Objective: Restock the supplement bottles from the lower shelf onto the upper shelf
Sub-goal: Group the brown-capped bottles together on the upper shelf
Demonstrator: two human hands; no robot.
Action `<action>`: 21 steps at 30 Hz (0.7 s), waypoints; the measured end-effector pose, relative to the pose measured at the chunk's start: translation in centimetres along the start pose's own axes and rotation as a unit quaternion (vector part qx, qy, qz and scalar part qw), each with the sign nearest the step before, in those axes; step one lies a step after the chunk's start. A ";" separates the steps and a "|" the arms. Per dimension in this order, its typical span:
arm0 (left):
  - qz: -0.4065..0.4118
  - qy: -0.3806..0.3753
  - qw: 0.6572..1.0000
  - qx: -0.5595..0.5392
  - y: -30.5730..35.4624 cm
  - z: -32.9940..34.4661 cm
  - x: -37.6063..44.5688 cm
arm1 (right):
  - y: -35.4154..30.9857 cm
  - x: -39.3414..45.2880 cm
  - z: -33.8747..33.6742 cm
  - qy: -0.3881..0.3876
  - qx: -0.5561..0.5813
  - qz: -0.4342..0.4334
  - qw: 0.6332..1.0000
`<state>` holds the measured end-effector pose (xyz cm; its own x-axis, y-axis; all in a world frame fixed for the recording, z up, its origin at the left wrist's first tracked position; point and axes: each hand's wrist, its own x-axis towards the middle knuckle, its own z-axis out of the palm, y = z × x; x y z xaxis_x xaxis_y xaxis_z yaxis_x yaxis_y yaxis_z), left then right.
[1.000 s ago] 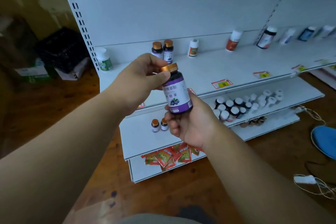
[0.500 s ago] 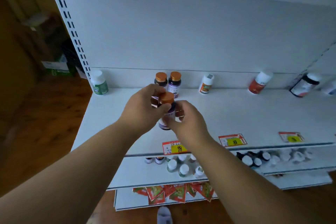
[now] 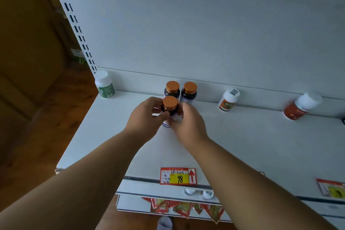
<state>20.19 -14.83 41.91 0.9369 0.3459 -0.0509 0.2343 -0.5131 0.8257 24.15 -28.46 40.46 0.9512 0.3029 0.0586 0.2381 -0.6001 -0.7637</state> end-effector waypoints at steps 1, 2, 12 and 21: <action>-0.002 0.001 1.000 0.000 0.0 0.1 0.2 | 0.0 0.2 -0.1 0.002 -0.008 -0.007 1.000; -0.004 0.003 1.000 0.000 -0.1 0.2 0.3 | 0.0 0.4 -0.2 0.005 -0.013 -0.012 1.000; 0.027 0.017 0.998 0.052 -0.7 -0.9 -1.1 | -0.7 -2.7 -0.4 0.038 -0.064 0.021 0.997; 0.132 -0.025 0.988 0.072 -5.1 -7.4 -13.6 | -6.6 -15.0 2.8 0.122 -0.057 0.033 0.990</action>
<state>4.36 -11.03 42.54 0.9809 0.1479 0.1259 0.0105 -0.6877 0.7259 7.78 -26.95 42.82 0.9812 0.0799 0.1756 0.1810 -0.6959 -0.6950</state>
